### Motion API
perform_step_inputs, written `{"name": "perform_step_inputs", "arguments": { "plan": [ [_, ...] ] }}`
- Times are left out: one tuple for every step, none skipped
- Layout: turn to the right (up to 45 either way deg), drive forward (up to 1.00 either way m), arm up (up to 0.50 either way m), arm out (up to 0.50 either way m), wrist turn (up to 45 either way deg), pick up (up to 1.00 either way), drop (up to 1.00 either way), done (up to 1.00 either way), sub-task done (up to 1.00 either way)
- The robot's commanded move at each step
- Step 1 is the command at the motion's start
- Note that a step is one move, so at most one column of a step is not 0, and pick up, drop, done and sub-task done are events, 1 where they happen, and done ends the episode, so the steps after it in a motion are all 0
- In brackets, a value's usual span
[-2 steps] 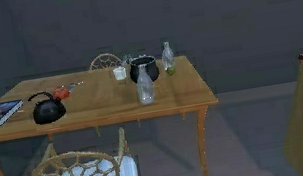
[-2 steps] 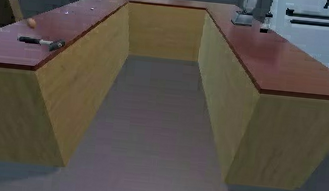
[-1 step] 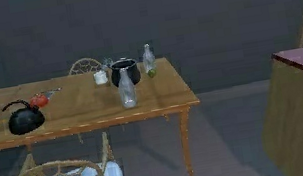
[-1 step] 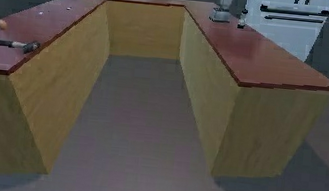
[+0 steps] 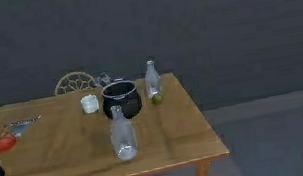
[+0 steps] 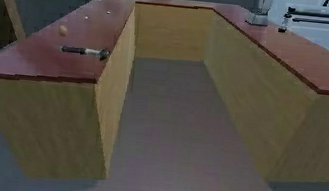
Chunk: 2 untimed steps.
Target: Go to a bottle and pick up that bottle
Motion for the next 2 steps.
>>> {"name": "perform_step_inputs", "arguments": {
  "plan": [
    [-45.0, 0.0, 0.0, 0.0, 0.0, 0.0, 0.0, 0.0, 0.0],
    [-45.0, 0.0, 0.0, 0.0, 0.0, 0.0, 0.0, 0.0, 0.0]
  ]
}}
